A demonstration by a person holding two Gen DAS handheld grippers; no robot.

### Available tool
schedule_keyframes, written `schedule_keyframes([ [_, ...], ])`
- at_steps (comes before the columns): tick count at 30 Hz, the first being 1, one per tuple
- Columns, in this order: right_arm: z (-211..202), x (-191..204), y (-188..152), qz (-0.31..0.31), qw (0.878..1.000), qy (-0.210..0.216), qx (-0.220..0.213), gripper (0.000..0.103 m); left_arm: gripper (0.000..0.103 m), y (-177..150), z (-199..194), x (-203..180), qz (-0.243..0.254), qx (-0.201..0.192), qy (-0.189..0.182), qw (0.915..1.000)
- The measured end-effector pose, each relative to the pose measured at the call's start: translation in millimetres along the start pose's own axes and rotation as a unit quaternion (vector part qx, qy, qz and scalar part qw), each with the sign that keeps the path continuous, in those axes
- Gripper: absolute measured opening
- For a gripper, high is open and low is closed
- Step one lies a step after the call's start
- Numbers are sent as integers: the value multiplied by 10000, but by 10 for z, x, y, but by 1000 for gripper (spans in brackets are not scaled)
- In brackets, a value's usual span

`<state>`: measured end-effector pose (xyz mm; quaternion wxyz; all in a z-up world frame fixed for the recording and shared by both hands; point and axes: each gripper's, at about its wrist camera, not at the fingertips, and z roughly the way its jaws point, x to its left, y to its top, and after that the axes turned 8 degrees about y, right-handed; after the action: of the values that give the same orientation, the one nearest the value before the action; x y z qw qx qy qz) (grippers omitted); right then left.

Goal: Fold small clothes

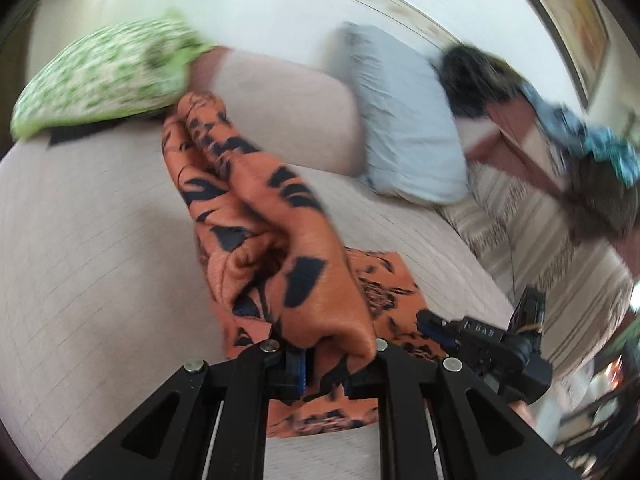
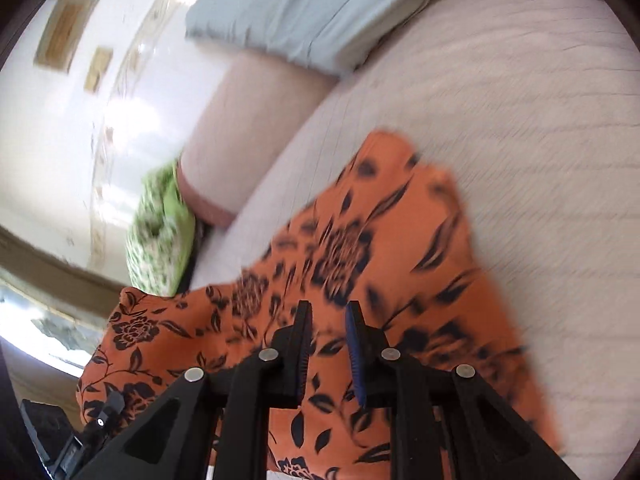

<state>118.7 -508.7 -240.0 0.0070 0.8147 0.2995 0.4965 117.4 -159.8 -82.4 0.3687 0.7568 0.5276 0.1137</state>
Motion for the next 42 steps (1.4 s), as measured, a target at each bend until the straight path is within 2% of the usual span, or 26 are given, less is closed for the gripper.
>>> schedule_keyframes([
  [2, -72, 0, 130, 49, 9998, -13, -210, 20, 12, 0, 146, -340, 272, 126, -75, 9995],
  [5, -425, -235, 327, 300, 9977, -8, -601, 20, 12, -61, 452, -908, 620, 367, -291, 9970],
  [8, -694, -471, 470, 647, 9947, 62, -795, 20, 13, -232, 863, -1421, 995, 650, -478, 9918],
  [9, -720, -532, 502, 738, 9940, 74, -804, 20, 13, -297, 1032, -1523, 1043, 812, -474, 9901],
  [11, -727, -649, 571, 976, 9924, 162, -735, 20, 19, -441, 1370, -1586, 939, 1461, -451, 9838],
  [12, -732, -694, 605, 1103, 9913, 204, -684, 20, 21, -500, 1453, -1555, 876, 1742, -485, 9796],
  [13, -721, -728, 627, 1202, 9903, 242, -648, 20, 22, -520, 1462, -1517, 861, 1831, -541, 9778],
  [15, -685, -770, 650, 1385, 9882, 353, -550, 20, 28, -479, 1303, -1392, 890, 1752, -770, 9775],
  [17, -628, -708, 651, 1342, 9883, 472, -544, 20, 43, -421, 1039, -1228, 892, 1599, -1094, 9770],
  [18, -645, -666, 648, 1247, 9893, 517, -558, 20, 60, -368, 855, -1113, 898, 1379, -1188, 9792],
  [19, -665, -613, 636, 1104, 9907, 571, -547, 20, 74, -339, 667, -952, 879, 1085, -1143, 9836],
  [20, -661, -492, 628, 879, 9926, 651, -523, 20, 78, -321, 551, -830, 848, 851, -1055, 9871],
  [22, -732, -284, 569, 499, 9943, 783, -522, 20, 78, -281, 335, -560, 812, 439, -819, 9924],
  [23, -732, -129, 539, 193, 9943, 919, -511, 20, 78, -278, 294, -447, 803, 343, -662, 9940],
  [24, -721, -15, 496, -30, 9936, 1030, -453, 20, 78, -283, 302, -332, 795, 312, -354, 9957],
  [26, -613, 157, 371, -296, 9918, 1244, -84, 20, 78, -336, 411, -184, 844, 437, 175, 9953],
  [28, -465, 208, 231, -249, 9918, 1222, 268, 20, 77, -390, 579, -41, 845, 676, 377, 9934],
  [30, -225, 157, 75, -254, 9953, 516, 783, 20, 77, -547, 776, 69, 985, 1004, 462, 9890],
  [32, 8, -40, -58, -160, 9895, -559, 1323, 17, 77, -758, 1050, 44, 1357, 1653, 641, 9748],
  [33, 63, -171, -121, 65, 9865, -613, 1516, 15, 78, -881, 1160, 102, 1293, 1963, 542, 9705],
  [34, 14, -245, -141, 282, 9878, -406, 1478, 13, 79, -935, 1157, 186, 1112, 1887, 356, 9751],
  [35, -57, -267, -143, 359, 9875, -286, 1508, 13, 79, -947, 1096, 228, 1134, 1741, 271, 9778],
  [37, -130, -302, -154, 389, 9871, -252, 1535, 12, 77, -942, 1008, 268, 1188, 1715, 211, 9778],
  [39, -176, -295, -152, 501, 9874, -140, 1493, 12, 77, -888, 894, 315, 1091, 1662, -46, 9800],
  [42, -308, -35, -42, 14, 9939, 101, 1097, 18, 76, -716, 657, 346, 997, 1164, -359, 9875],
])
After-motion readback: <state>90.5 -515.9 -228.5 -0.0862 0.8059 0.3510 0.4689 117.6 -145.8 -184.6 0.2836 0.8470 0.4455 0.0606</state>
